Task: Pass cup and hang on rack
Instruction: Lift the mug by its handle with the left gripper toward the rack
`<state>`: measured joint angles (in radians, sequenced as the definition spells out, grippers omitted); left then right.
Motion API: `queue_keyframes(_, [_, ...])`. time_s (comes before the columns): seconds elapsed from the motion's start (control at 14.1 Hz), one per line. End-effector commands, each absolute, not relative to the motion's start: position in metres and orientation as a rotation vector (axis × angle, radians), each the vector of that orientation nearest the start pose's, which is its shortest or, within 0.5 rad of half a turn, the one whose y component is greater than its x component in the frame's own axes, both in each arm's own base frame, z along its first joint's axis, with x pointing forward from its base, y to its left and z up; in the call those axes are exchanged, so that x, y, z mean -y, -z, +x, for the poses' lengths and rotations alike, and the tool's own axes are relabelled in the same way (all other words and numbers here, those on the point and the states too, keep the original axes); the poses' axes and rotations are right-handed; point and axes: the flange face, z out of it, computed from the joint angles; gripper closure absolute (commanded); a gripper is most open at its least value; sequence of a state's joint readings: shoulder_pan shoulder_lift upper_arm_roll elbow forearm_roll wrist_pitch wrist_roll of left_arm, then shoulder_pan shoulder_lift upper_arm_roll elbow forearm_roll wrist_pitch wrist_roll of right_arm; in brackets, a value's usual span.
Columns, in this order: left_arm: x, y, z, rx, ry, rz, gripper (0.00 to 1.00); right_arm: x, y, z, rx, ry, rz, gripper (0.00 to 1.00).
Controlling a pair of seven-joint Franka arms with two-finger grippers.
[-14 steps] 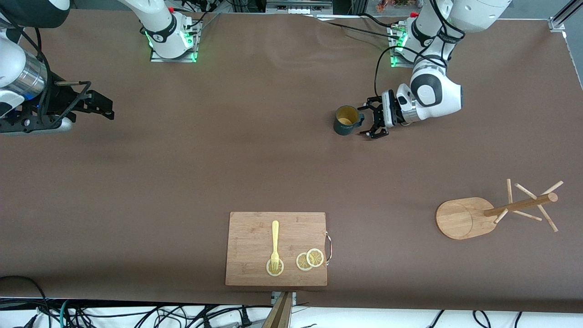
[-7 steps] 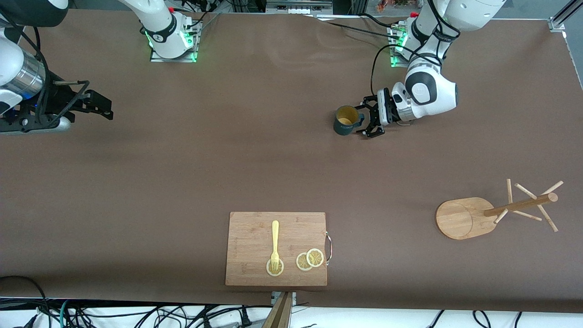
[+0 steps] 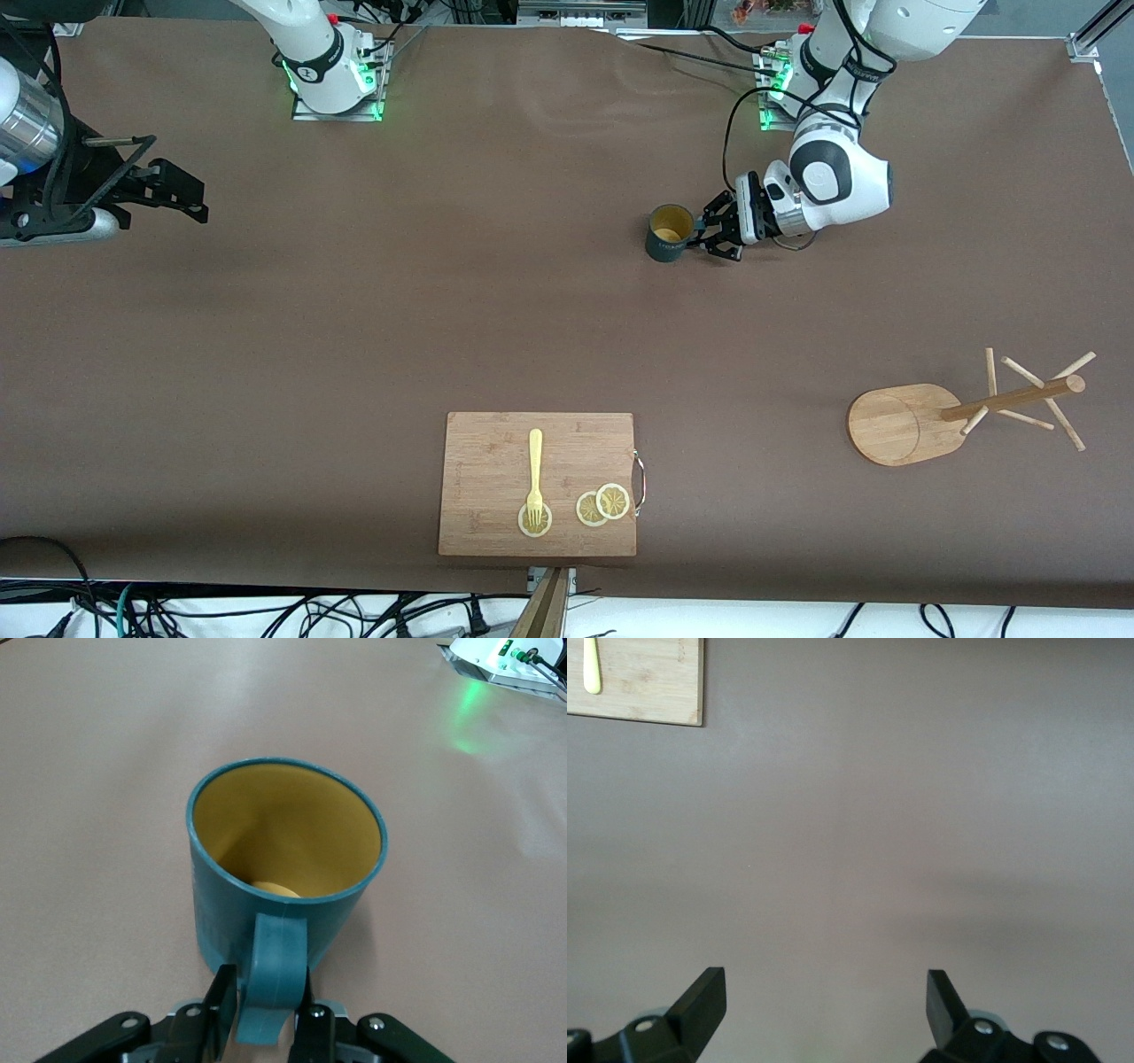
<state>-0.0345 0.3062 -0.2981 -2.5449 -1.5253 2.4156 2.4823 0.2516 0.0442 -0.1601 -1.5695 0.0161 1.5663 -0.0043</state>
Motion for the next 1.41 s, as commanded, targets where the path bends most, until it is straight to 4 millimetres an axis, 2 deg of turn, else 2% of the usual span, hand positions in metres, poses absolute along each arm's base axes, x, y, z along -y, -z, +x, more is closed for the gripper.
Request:
queue_keyframes(0.0, [0.145,-0.141,0.374,1.525,-0.67,1.842,0.99,-0.056,-0.595,0.571,0.177,-0.071,-3.148,0.0])
queue_keyframes(0.21, [0.144,-0.143,0.38,1.519,-0.683,1.847,1.0,-0.058,-0.587,0.574,0.179,-0.087,-3.15,0.0])
queue_keyframes(0.35, [0.139,-0.148,0.387,1.441,-0.682,1.892,1.0,-0.059,-0.586,0.575,0.179,-0.085,-3.15,0.0])
queue_keyframes(0.57, [0.138,-0.177,0.406,1.293,-0.672,1.985,1.0,-0.06,-0.581,0.577,0.182,-0.095,-3.15,0.0])
queue_keyframes(0.85, [0.122,-0.207,0.422,1.092,-0.578,2.107,1.0,-0.067,-0.577,0.578,0.199,-0.102,-3.15,0.0])
queue_keyframes(0.99, [0.117,-0.23,0.439,1.031,-0.516,2.133,1.0,-0.067,-0.575,0.579,0.201,-0.106,-3.149,0.0])
queue_keyframes(1.06, [0.109,-0.248,0.454,0.991,-0.478,2.143,1.0,-0.069,-0.574,0.579,0.203,-0.109,-3.149,0.0])
queue_keyframes(1.34, [0.052,-0.315,0.511,0.84,-0.247,2.191,1.0,-0.068,-0.574,0.579,0.201,-0.106,-3.15,0.0])
